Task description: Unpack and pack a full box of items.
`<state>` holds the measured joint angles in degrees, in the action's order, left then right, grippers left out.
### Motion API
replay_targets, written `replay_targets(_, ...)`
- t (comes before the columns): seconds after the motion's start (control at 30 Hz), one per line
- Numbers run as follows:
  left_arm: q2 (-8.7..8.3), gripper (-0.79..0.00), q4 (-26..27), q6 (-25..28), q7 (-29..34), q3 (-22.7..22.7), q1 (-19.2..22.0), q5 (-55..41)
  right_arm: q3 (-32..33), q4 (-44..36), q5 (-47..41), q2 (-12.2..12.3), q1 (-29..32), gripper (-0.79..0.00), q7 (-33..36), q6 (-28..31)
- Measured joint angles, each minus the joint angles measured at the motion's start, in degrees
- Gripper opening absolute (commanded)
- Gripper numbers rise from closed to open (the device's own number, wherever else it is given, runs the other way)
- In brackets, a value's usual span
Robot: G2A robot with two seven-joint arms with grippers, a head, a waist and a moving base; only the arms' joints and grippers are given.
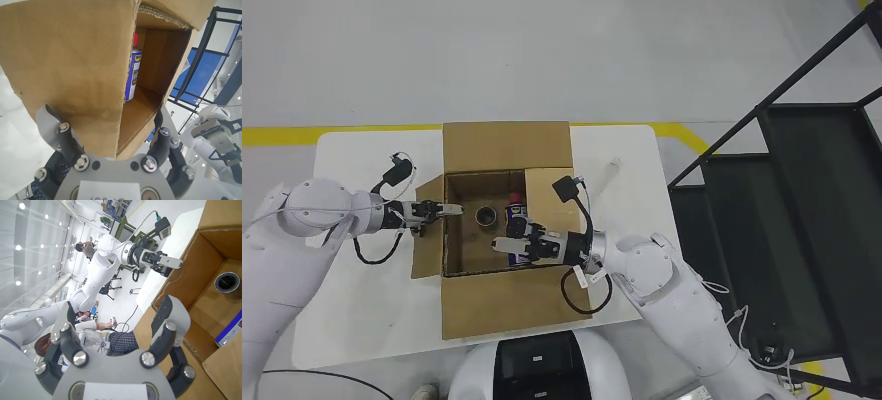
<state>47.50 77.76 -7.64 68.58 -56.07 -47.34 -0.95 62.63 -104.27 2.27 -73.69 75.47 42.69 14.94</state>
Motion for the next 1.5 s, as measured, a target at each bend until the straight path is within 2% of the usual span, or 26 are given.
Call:
replay_targets(0.73,2.8,0.0,-3.26,1.15,0.99,5.29,4.83,1.03,-0.43,0.13,-0.41,0.75,-0.04,0.0,-0.7,-0.25)
replay_targets(0.83,2.73,0.0,-3.85,1.74,0.55,4.3,5.02,0.36,-0.44,0.13,-0.59,0.85,-0.14,0.0,-0.55,-0.29)
replay_targets(1.0,1.33,0.0,-3.57,3.11,0.57,-0.73,3.48,-1.48,-0.57,0.2,-0.92,1.0,-0.41,0.0,-0.27,-0.27)
replay_targets(1.13,-0.28,0.0,-0.25,5.06,1.27,-6.44,0.71,-3.9,-0.83,0.23,-1.04,1.1,-0.68,0.0,-0.07,-0.28)
replay_targets(1.3,-2.08,0.0,8.13,8.17,2.33,-14.05,-3.86,-7.8,-0.55,-0.05,-1.37,1.28,-0.69,0.0,-0.32,-0.24)
replay_targets(1.4,-2.68,0.0,14.72,8.23,2.56,-16.72,-5.97,-8.46,0.69,-0.64,-1.71,1.56,0.01,0.0,-0.82,0.09)
replay_targets(1.5,-2.78,0.0,20.44,7.65,3.1,-16.88,-6.71,-8.93,2.48,-1.67,-2.29,1.94,1.3,0.0,-1.3,0.6)
